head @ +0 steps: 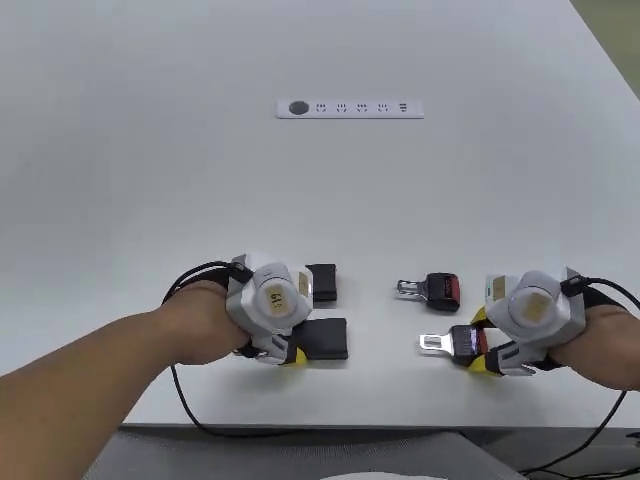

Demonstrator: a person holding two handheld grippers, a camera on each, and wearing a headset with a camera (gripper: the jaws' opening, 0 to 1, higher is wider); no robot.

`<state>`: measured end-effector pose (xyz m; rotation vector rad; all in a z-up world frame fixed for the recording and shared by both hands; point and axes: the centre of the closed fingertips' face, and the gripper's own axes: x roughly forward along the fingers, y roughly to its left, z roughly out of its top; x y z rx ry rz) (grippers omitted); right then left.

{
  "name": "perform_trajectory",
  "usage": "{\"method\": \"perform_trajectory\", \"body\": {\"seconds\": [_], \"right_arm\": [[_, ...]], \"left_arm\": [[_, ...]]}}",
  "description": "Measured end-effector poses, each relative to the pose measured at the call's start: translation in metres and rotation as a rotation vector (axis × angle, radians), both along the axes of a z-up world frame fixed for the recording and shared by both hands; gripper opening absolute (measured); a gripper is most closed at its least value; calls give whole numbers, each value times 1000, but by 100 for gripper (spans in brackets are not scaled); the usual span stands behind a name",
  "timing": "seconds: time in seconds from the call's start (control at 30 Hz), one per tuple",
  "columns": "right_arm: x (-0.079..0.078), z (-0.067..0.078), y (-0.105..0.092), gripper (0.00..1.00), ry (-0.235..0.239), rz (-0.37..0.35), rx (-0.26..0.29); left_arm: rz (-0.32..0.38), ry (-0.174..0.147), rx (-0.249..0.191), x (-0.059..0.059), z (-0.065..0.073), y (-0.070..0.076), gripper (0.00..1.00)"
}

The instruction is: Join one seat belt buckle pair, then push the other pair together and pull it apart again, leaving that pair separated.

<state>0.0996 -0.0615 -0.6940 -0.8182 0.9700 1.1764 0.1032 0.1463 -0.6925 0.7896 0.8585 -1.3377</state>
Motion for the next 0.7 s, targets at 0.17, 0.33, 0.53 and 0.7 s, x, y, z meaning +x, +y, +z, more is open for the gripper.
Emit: {"method": "perform_trajectory", "body": {"seconds": [0.17,0.33,0.53,0.7], "right_arm": [[0,0,0,34,-1,-4,0],[1,-1,0,34,-4,-20,-1],[-2,0,7,34,-10,-15,2],[-2,0,18,34,-15,-6,13]], "left_arm": [[-2,1,4,-1,0,0,33],[4,1,8,-2,1,0,32],[3,1,15,-3,3,-1,32],[2,1,20,-4,3,-2,32]]}}
